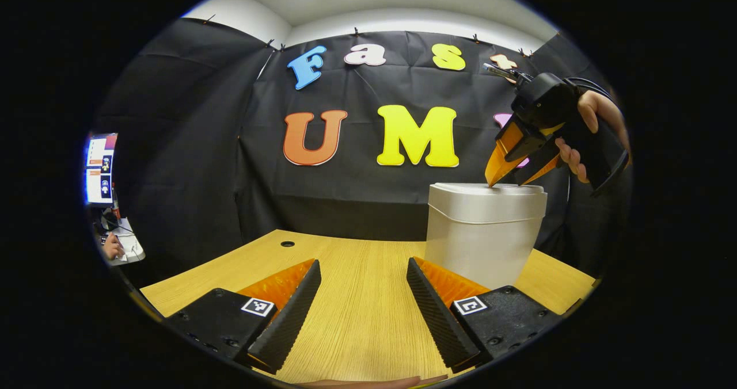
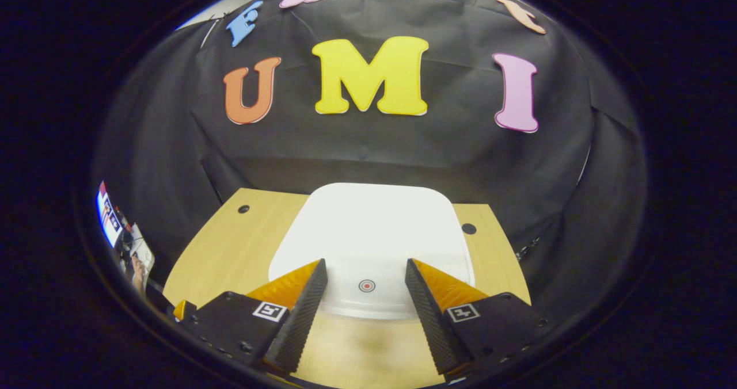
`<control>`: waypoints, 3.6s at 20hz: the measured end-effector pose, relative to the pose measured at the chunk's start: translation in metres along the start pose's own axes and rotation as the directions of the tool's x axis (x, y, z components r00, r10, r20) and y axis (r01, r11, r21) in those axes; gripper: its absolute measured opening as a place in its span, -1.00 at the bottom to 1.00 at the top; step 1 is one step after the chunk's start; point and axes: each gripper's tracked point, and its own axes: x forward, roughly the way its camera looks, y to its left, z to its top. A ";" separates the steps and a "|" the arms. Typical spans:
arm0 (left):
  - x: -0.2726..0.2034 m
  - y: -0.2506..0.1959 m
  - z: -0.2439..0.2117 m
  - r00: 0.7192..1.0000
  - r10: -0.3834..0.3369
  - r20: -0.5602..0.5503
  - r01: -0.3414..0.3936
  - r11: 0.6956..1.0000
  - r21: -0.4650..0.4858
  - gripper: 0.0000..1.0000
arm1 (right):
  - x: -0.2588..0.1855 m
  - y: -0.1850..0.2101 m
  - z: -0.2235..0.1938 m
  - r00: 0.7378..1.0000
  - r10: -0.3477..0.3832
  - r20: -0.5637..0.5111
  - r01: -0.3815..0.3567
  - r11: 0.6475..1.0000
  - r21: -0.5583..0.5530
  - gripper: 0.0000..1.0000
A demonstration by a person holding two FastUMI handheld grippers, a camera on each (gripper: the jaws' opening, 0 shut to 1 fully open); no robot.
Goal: Press the lid of the desktop garbage bin to open it, pick up the crumpled paper on the desktop and throw it into the bin, then pick up the pop can on the desktop and drop it into the bin, and finally close the garbage bin lid.
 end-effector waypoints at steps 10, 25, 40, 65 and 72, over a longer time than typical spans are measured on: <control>0.003 0.004 -0.003 1.000 0.030 -0.007 -0.029 0.999 0.019 0.94 | 0.008 -0.002 -0.004 0.986 0.021 0.166 -0.027 0.999 0.037 0.80; 0.001 -0.003 -0.006 1.000 0.008 -0.004 -0.008 1.000 0.023 0.94 | -0.038 -0.027 -0.030 0.885 0.084 0.458 -0.071 0.996 -0.045 0.80; -0.017 -0.013 0.008 0.999 0.040 0.027 -0.042 0.996 0.075 0.94 | -0.122 -0.072 -0.129 0.789 -0.014 0.615 0.087 0.992 -0.089 0.81; -0.075 -0.055 0.031 0.998 0.002 0.058 -0.009 0.993 0.118 0.96 | -0.144 -0.086 -0.172 0.815 0.045 0.578 -0.021 0.999 -0.047 0.87; -0.071 -0.063 0.023 0.999 -0.017 0.030 0.014 0.994 0.108 0.96 | -0.144 -0.077 -0.175 0.812 0.078 0.579 -0.048 0.997 -0.068 0.96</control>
